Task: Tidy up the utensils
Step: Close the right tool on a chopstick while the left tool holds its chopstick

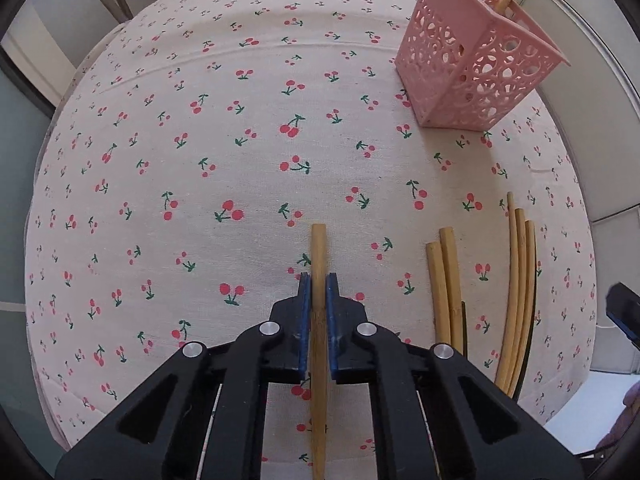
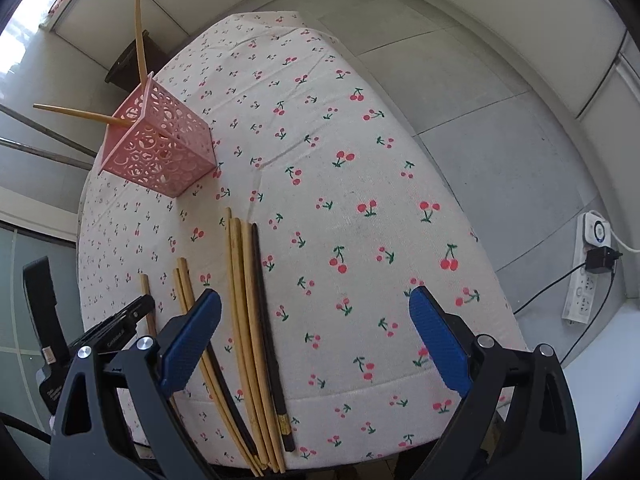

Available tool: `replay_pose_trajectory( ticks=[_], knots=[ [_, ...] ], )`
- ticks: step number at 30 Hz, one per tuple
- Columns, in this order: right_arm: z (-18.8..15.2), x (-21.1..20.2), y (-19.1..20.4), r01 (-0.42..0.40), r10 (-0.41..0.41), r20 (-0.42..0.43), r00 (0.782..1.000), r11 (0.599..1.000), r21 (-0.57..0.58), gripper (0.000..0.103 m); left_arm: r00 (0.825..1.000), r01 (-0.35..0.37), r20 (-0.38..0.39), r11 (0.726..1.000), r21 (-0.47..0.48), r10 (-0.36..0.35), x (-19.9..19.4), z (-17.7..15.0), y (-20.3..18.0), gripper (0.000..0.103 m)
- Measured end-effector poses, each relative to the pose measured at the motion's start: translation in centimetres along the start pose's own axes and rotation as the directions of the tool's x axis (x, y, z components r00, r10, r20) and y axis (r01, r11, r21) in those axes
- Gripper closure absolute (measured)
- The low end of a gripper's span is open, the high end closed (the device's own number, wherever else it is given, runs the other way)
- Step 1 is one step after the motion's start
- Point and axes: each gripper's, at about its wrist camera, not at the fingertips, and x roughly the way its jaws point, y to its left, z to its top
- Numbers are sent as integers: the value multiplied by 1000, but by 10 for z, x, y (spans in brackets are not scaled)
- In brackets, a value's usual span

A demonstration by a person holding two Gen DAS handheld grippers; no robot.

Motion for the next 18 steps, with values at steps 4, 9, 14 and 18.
replay_pose_trajectory(
  ticks=[4,9,14,18],
  knots=[
    [7,15,9,27,-27,-10,1000,999,-17,11,999,45,16,999,-6,-45,-9,-2,1,96],
    [11,22,20,9,-9,-7,1000,1000,-14,15,994,89,66,996,-23,-88,-36,2,10,96],
    [17,29,37,-66,65,-31,997,997,-36,58,988,125,95,992,-34,-121,-52,6,19,96],
    [20,44,43,-120,119,-68,991,993,-17,88,986,138,100,990,-36,-134,-59,7,21,96]
  ],
)
